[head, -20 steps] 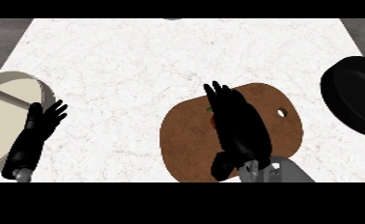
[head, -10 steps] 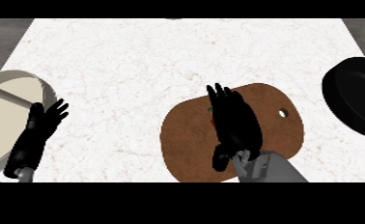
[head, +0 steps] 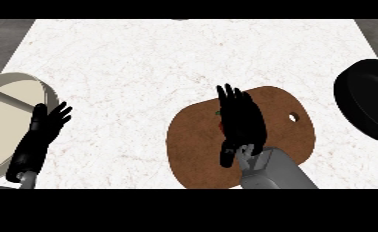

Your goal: Pick the bell pepper from the cutting board and place it in the pot

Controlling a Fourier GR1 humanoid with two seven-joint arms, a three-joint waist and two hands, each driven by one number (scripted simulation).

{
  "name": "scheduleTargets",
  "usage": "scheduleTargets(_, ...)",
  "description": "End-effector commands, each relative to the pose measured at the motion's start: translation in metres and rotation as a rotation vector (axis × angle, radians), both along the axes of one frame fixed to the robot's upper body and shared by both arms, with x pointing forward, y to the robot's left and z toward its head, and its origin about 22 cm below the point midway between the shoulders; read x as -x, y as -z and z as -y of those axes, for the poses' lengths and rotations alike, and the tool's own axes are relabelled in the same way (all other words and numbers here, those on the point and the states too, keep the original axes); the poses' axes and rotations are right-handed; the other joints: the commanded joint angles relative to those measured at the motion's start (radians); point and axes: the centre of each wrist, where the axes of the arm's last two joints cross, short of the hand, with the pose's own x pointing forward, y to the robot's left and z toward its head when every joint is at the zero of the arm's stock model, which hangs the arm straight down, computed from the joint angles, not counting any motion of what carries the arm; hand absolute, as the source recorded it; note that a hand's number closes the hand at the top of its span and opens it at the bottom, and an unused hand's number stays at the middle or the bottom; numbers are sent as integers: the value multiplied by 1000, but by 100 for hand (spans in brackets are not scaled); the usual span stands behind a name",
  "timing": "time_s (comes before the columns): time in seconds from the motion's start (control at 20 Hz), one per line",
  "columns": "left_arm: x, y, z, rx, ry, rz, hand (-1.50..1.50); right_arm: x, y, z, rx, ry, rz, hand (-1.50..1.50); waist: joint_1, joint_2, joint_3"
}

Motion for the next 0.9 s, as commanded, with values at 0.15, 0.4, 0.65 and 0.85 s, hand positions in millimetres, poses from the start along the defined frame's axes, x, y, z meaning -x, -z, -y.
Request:
scheduleTargets(0.15,-17,-24,1,-30,14,149,0,1,13,-8,17,55,-57,-150,-6,-2,1)
scheduleTargets(0.4,-30,-26,4,-35,4,148,0,-10,19,-5,7,67,-86,-150,-10,0,1)
scheduleTargets(0.65,-33,-28,2,-29,15,163,0,-20,26,-9,-9,52,-63,-150,-7,1,1)
scheduleTargets(0.85,-18,-9,9,-25,15,142,0,-19,46,14,13,66,-85,-150,-7,0,1)
